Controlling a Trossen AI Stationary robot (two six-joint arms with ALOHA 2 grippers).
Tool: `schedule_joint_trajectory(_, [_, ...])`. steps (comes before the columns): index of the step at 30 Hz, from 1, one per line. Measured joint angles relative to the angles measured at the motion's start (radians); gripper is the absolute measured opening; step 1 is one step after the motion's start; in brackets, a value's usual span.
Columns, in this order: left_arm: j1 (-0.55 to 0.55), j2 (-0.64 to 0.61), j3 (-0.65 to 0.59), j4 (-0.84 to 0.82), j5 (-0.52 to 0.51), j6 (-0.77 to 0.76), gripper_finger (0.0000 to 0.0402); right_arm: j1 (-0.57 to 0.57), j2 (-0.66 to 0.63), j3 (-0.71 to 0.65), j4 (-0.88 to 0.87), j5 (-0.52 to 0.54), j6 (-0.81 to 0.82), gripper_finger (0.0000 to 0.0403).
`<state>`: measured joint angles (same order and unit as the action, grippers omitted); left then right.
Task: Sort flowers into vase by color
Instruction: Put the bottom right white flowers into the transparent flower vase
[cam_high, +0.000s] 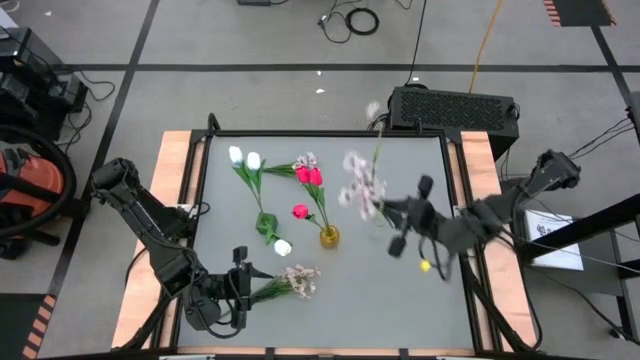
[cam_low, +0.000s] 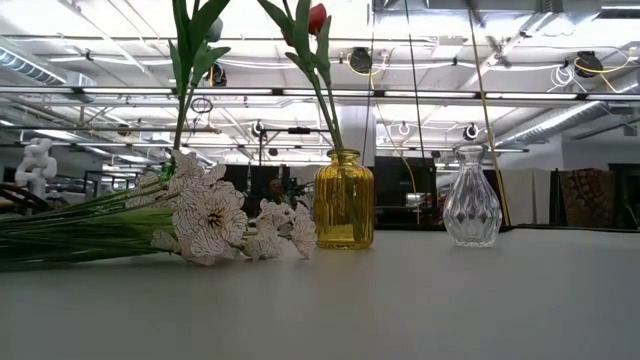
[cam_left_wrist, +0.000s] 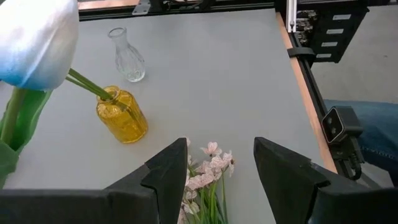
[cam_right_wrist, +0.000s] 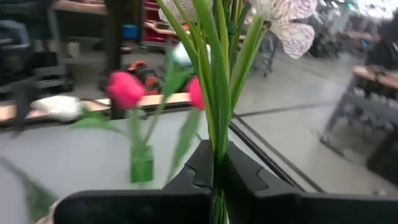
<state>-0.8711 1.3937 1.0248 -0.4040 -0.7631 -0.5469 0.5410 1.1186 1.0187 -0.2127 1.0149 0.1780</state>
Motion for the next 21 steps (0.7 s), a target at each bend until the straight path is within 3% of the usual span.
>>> schedule_joint_trajectory(4, [-0.003,0.026,0.000,0.001,0.000,-0.002,0.0194,-0.114,0.001,-0.067,0.045,-0.039,0.073,0.0004])
schedule_joint_trajectory(12, [-0.007,0.112,0.000,0.006,0.000,-0.020,0.0194,-0.183,0.023,-0.289,0.423,0.032,0.058,0.0004])
schedule_joint_trajectory(21, [-0.008,0.176,0.000,0.022,0.005,-0.051,0.0194,-0.191,0.043,-0.293,0.390,0.060,0.094,0.0004])
